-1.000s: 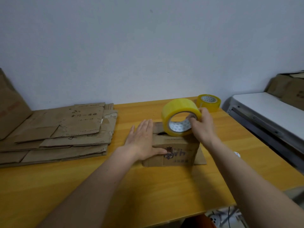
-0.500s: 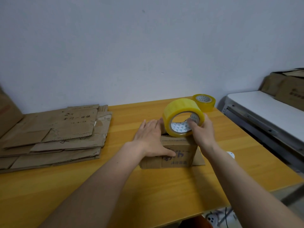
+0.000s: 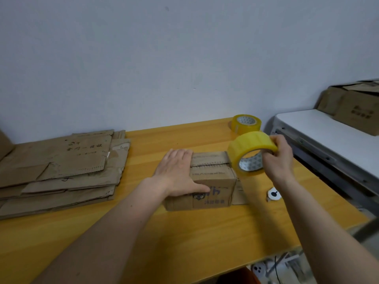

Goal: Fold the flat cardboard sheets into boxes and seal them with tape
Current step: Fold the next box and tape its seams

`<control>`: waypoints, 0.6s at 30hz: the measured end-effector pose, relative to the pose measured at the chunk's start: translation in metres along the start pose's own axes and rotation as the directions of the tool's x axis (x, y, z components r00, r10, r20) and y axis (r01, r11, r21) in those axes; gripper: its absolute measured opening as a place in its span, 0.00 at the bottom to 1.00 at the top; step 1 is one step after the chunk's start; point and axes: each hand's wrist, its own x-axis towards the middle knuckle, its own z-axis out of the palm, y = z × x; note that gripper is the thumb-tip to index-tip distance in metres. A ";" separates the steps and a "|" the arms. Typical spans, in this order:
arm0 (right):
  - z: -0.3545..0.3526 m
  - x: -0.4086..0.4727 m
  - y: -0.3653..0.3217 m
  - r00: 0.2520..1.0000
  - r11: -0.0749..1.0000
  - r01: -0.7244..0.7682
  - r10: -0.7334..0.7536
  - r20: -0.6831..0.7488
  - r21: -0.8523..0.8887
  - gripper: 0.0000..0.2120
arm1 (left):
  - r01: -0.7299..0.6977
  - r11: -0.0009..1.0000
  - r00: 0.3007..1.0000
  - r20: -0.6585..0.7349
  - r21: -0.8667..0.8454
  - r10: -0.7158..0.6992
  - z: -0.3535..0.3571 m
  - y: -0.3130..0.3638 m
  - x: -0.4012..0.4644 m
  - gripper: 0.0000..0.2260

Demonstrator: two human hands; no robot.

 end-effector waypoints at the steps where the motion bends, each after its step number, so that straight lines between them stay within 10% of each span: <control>1: 0.000 -0.001 0.003 1.000 1.000 -0.006 0.006 0.001 0.005 0.12 | 0.001 1.000 1.000 0.005 -0.001 -0.001 0.000 0.000 0.000 0.55; 13: 0.006 -0.022 0.047 0.981 0.989 -0.140 0.144 0.128 -0.037 0.04 | -0.044 0.998 0.976 0.214 0.036 0.035 -0.008 -0.004 0.004 0.46; 18: -0.013 -0.032 0.018 0.808 0.956 -0.255 0.127 0.576 0.146 0.19 | -0.074 0.974 0.989 0.142 0.213 0.044 -0.016 0.000 0.007 0.36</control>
